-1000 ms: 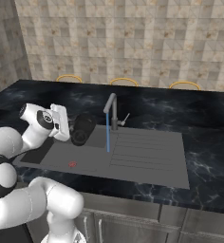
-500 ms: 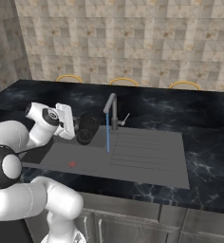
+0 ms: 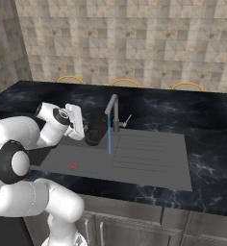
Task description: Turn on the sink faucet and place the jug under the water for a few seconds to fill it up.
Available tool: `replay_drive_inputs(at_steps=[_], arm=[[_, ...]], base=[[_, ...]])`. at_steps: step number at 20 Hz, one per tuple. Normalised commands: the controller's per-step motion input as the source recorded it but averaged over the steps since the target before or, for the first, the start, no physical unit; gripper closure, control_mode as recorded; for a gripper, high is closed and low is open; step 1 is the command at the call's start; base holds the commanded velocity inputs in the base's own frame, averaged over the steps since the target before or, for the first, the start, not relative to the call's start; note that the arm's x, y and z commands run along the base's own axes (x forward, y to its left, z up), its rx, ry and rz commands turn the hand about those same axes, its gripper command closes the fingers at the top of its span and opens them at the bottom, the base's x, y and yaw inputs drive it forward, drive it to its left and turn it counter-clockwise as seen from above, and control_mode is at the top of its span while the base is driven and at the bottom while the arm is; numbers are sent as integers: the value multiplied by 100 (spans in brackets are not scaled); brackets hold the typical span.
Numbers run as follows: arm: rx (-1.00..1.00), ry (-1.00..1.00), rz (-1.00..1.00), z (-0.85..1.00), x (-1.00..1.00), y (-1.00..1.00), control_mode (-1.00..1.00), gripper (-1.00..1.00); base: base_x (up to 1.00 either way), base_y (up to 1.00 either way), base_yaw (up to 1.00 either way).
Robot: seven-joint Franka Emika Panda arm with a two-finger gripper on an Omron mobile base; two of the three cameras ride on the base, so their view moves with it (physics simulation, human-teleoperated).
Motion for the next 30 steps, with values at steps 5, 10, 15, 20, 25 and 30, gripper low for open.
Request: replay_drive_inputs(at_steps=[5,10,15,20,25,30], arm=[[0,0,0,1,6,-9,-100,100],[0,0,0,5,5,-32,-100,100],[0,0,0,0,17,-16,-100,100],[0,-7,0,17,-1,-19,-100,100],[0,-12,0,40,-9,-31,-100,100],[0,-7,0,4,-2,-8,-100,100]], base=[[0,0,0],[0,0,0],[0,0,0],[0,0,0],[0,0,0],[0,0,0]])
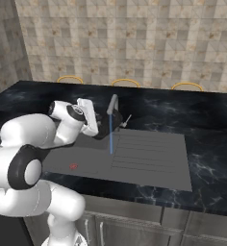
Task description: Turn on the sink faucet and place the jug under the water for a few seconds to fill it up.
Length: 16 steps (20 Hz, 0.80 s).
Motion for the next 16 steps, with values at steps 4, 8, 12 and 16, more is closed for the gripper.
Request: replay_drive_inputs(at_steps=[4,8,12,16], arm=[[0,-13,0,0,0,0,-100,100],[-1,-14,0,-8,0,0,-100,100],[-6,-21,0,-35,0,0,-100,100],[-7,-25,0,-38,0,0,-100,100]], base=[[0,0,0],[0,0,0],[0,0,0],[0,0,0]])
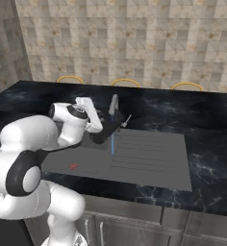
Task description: Turn on the sink faucet and place the jug under the water for a few seconds to fill it up.
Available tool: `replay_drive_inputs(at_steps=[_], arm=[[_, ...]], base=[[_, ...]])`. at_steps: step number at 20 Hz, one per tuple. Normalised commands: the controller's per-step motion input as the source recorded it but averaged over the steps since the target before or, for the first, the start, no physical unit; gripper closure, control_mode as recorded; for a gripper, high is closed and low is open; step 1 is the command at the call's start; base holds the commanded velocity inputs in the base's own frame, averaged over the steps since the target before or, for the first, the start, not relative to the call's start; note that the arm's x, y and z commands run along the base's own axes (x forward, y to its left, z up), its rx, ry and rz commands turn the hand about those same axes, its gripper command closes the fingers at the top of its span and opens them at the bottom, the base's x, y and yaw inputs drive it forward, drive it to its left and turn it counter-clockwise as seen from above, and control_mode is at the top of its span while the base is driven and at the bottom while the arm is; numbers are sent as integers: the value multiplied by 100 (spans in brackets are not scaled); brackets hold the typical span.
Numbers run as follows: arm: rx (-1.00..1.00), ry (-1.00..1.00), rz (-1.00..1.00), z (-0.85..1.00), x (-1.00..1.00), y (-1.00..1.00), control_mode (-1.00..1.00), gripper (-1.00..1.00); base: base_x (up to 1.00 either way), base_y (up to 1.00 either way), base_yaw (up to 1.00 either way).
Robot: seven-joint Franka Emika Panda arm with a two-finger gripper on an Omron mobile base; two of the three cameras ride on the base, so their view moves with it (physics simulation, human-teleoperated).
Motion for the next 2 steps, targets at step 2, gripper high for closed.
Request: replay_drive_inputs(at_steps=[2], arm=[[0,-9,0,-15,0,0,-100,100]], base=[[0,0,0]])
